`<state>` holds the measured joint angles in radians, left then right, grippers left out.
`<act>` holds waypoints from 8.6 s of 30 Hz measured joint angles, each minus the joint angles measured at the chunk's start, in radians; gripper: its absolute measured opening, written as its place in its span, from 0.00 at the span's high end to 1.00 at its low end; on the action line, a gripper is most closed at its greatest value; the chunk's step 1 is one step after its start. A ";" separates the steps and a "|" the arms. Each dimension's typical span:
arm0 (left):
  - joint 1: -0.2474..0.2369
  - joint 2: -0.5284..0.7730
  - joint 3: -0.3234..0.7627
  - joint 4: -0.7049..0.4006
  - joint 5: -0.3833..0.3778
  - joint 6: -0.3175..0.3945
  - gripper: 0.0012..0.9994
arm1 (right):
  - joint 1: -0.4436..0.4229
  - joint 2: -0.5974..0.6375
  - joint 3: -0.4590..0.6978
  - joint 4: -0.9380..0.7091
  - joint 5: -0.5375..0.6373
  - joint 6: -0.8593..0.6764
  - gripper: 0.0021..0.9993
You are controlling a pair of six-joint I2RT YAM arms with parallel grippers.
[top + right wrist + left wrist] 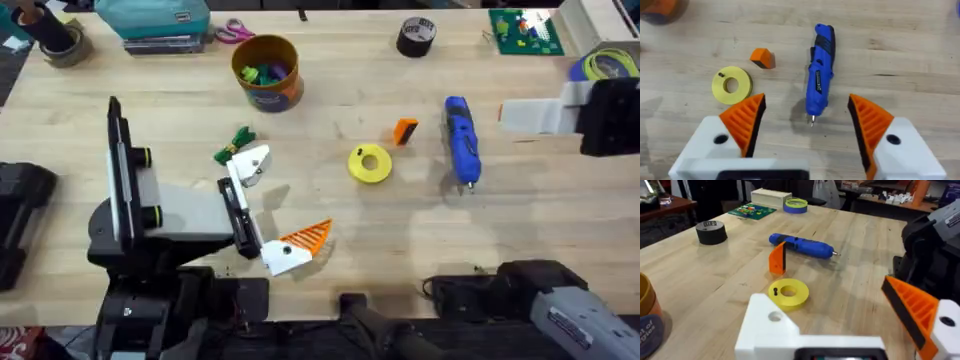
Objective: Pick up the gripper from the table and insert it into the empty holder that is missing its gripper. Then pick up a screw, insert it into the mounting hole, and use the screwdriver to tighten it. Finally, clean up the table by picking up the vegetable and placing it into the bucket.
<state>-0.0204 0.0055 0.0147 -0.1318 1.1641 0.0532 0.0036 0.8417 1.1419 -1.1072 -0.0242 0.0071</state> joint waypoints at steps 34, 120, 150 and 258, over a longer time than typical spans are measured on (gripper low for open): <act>0.000 0.000 0.000 0.000 0.000 0.000 0.01 | 0.000 0.000 0.000 0.002 0.000 0.000 0.00; 0.000 0.000 0.000 0.000 0.003 0.000 0.01 | 0.348 0.762 0.295 -0.014 0.028 0.224 0.00; 0.000 0.000 0.000 0.000 0.003 0.000 0.01 | 0.319 0.869 0.142 0.188 0.035 0.251 0.10; 0.000 0.000 0.000 0.000 0.004 0.001 0.01 | 0.209 0.362 -0.825 2.116 -1.107 1.339 0.99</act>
<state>-0.0204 0.0055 0.0147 -0.1322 1.1679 0.0540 0.2123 1.2041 0.3166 1.0083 -1.1309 1.3465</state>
